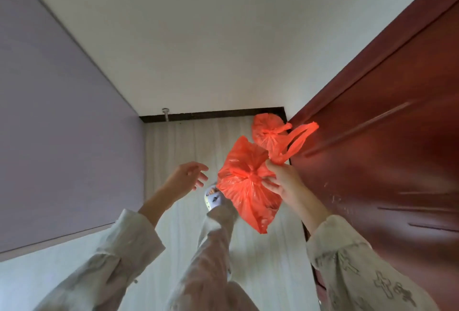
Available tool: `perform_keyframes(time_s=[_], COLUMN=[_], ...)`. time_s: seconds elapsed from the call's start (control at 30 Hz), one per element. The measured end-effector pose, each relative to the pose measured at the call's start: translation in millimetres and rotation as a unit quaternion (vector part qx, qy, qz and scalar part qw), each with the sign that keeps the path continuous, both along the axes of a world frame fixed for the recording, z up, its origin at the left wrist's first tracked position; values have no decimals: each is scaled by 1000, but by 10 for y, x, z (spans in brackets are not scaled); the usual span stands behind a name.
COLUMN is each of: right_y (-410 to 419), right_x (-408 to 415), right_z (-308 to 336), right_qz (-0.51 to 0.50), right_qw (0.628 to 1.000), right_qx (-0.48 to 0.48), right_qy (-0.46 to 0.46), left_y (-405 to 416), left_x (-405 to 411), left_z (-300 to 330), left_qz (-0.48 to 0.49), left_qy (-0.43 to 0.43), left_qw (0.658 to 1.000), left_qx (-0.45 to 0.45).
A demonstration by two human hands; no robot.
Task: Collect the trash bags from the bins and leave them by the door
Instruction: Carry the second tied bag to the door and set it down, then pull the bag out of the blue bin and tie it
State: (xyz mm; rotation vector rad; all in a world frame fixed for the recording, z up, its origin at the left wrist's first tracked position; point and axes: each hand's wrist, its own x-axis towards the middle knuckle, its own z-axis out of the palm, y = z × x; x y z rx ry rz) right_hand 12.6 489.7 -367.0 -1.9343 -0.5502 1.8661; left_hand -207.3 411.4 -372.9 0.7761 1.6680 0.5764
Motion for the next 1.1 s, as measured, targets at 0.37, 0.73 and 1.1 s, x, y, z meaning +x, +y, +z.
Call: perform_keyframes(time_s=[0.37, 0.73, 1.1], right_y=[1793, 2923, 3099], right_x=[-291, -599, -458], right_z=[-1789, -4014, -4365], right_qz=[-40, -119, -71], right_qw=[994, 979, 983], right_qx=[-98, -151, -155], right_qy=[23, 65, 67], left_y=[1537, 2756, 2558], left_x=[-120, 52, 136], left_z=[-1553, -3419, -3830], left_qz=[64, 188, 179], left_qy=[8, -59, -52], left_qw=[996, 976, 968], left_qx=[-65, -89, -166])
